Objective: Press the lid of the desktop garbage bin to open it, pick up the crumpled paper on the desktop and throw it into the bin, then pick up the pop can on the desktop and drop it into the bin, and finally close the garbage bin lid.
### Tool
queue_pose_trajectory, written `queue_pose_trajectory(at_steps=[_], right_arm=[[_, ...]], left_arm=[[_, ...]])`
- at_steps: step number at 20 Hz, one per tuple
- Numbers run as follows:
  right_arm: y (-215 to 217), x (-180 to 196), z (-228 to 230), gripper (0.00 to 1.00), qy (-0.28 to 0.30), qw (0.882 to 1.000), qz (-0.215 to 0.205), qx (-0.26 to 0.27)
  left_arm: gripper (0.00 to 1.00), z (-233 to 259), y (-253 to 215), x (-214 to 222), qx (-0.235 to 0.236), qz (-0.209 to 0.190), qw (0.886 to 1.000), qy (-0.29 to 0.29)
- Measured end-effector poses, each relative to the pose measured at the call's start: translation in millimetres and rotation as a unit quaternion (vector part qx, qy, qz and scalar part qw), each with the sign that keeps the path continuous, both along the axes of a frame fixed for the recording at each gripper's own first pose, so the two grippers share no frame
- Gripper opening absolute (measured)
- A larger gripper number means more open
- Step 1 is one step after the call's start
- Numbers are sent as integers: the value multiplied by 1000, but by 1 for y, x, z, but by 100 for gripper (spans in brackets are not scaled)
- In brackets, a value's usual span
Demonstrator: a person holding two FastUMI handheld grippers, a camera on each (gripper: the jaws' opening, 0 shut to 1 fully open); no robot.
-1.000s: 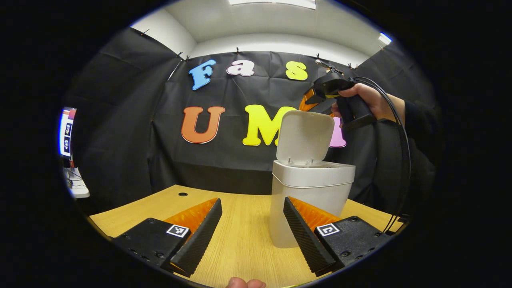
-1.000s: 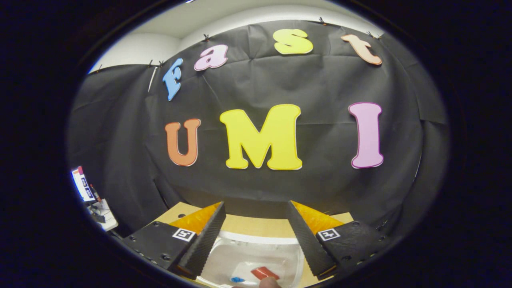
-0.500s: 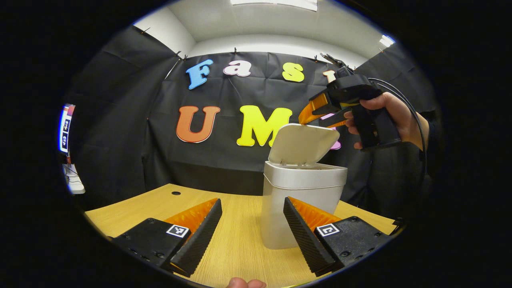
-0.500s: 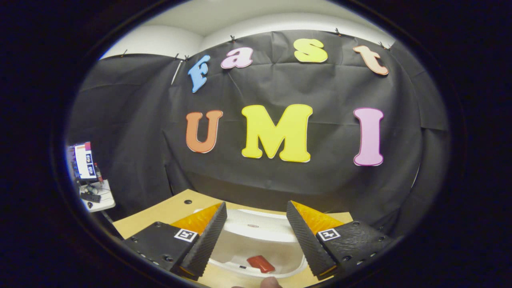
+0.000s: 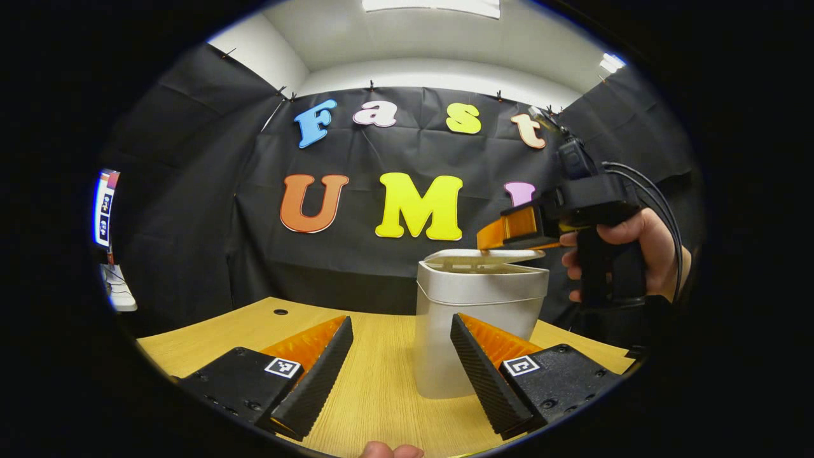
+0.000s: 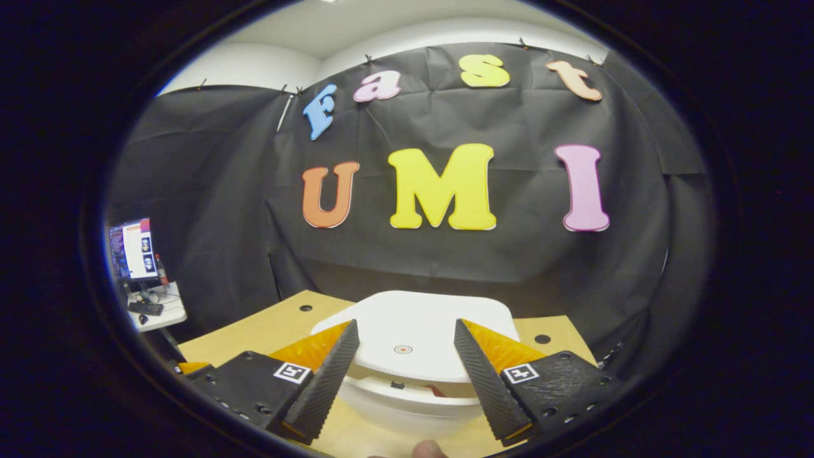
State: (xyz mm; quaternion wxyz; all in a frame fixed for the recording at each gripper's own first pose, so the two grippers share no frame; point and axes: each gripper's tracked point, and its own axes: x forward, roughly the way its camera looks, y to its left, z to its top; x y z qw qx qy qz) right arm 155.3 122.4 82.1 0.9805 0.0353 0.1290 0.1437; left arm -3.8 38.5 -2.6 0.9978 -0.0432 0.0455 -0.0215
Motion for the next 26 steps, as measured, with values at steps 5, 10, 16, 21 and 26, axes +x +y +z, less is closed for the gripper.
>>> queue_pose_trajectory(at_steps=[5,10,16,21,26], right_arm=[[-3,2,-16,94,13,1000,-5,-20],[-3,0,-23,95,12,1000,-7,-16],[-1,-2,-32,88,20,1000,-6,-15],[1,-7,-17,87,-12,1000,-9,-6],[-10,-12,-1,97,-61,998,-14,-15]], left_arm=[[99,-2,8,2,-11,12,1000,5],[97,-5,10,3,-10,13,1000,7],[97,-9,10,4,-9,14,1000,14],[97,0,10,1,-3,15,1000,1],[97,-6,8,3,-2,15,1000,7]])
